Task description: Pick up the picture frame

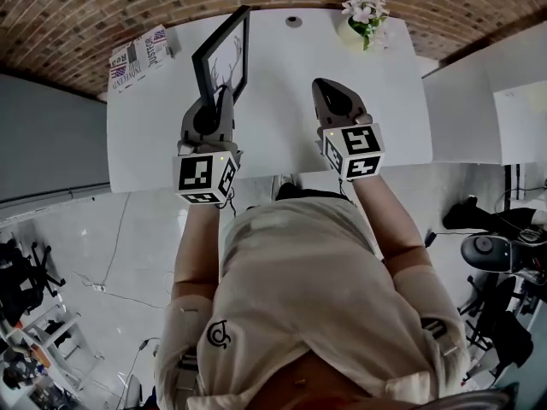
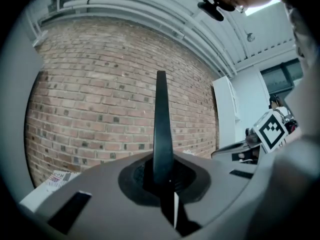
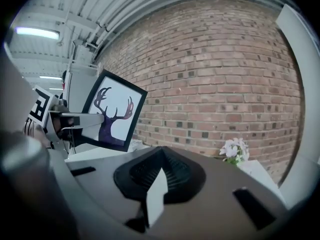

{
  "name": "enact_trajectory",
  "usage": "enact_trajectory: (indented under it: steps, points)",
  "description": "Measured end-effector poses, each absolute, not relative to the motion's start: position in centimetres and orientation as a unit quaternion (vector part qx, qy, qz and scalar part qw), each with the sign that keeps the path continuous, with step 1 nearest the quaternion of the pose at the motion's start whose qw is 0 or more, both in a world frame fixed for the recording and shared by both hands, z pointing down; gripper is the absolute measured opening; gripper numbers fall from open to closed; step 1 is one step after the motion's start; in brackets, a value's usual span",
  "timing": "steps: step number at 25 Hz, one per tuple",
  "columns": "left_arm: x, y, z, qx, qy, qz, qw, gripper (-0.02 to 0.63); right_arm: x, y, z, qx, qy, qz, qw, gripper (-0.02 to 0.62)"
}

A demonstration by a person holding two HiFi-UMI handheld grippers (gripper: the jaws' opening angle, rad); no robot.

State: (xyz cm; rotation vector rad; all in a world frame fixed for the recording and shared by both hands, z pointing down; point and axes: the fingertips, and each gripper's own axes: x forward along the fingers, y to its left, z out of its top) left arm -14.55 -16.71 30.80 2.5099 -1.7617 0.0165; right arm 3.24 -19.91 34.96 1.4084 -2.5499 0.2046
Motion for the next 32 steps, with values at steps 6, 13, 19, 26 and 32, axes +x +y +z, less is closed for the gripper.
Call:
enact_trajectory:
  steps: [6, 13, 19, 26, 32]
  points:
    - [-14.3, -18.5, 25.3, 0.807, -0.588, -0.018, -0.045, 0.023, 4.2, -22.2, 30.9, 0.481, -0.874, 0.012, 0.074, 0.007]
    - [-13.0, -19.8, 23.2, 0.810, -0.579, -0.015, -0.089, 0.023, 5.4, -23.3, 27.4, 0.485, -0.874, -0.019, 0.029, 0.006]
    - [-12.9, -20.3, 23.5, 0.810, -0.580, -0.019, -0.082, 0.023, 5.7, -24.0, 27.0, 0.489, -0.871, -0.024, 0.023, 0.005]
    - [-12.7, -20.7, 22.1, 0.810, -0.580, -0.032, -0.084, 0.023, 6.1, -24.6, 26.8, 0.488, -0.872, -0.023, 0.026, 0.005]
    - [-13.2, -21.9, 22.6, 0.804, -0.588, -0.029, -0.079, 0.023, 5.8, -25.1, 26.2, 0.481, -0.876, -0.031, 0.016, 0.005]
